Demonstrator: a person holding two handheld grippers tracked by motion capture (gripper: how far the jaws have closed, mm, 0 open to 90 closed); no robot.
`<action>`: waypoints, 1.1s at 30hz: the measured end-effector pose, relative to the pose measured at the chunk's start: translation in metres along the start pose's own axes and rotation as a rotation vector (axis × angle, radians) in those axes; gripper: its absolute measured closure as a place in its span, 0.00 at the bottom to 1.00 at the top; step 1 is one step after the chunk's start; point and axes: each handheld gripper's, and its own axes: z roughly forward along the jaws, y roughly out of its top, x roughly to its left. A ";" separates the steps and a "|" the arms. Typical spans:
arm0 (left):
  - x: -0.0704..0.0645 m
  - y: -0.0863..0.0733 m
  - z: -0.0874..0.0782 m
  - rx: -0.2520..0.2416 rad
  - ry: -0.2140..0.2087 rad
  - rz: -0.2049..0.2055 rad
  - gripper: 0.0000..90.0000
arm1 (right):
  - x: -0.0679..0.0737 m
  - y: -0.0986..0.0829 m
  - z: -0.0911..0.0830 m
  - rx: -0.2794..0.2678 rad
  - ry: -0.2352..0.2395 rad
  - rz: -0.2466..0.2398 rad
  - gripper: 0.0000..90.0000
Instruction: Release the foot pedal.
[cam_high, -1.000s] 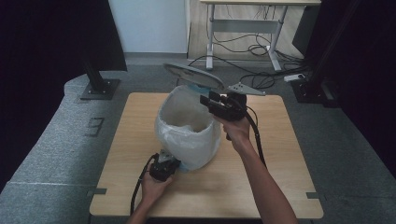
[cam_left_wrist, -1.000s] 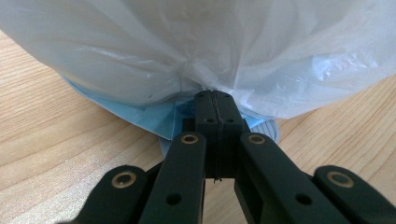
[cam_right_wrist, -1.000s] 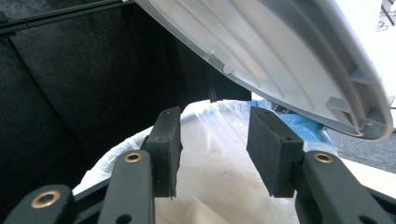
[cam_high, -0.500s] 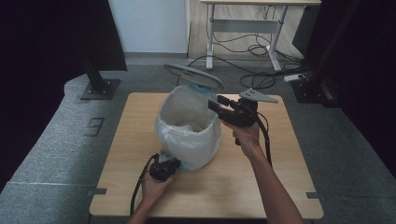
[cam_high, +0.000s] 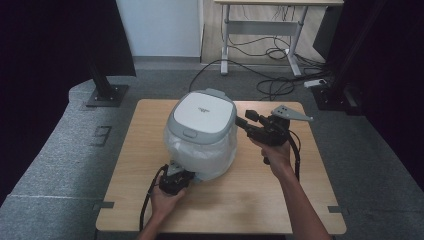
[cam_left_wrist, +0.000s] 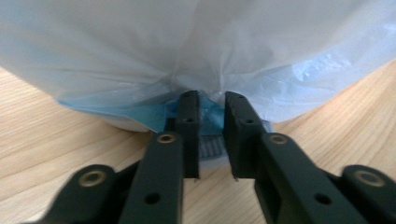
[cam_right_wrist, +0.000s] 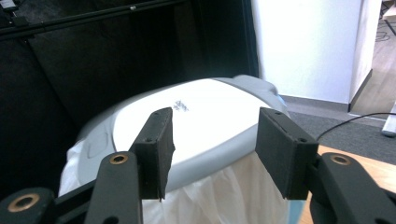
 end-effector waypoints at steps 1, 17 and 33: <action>0.000 0.000 -0.001 0.000 0.003 -0.001 0.81 | -0.001 -0.002 -0.002 -0.001 -0.002 0.000 0.50; 0.005 -0.003 -0.024 -0.028 0.009 0.003 0.52 | -0.028 -0.048 -0.037 0.042 -0.073 -0.050 0.45; 0.008 -0.007 -0.032 -0.017 0.017 -0.001 0.48 | -0.057 -0.113 -0.070 0.137 -0.165 -0.044 0.45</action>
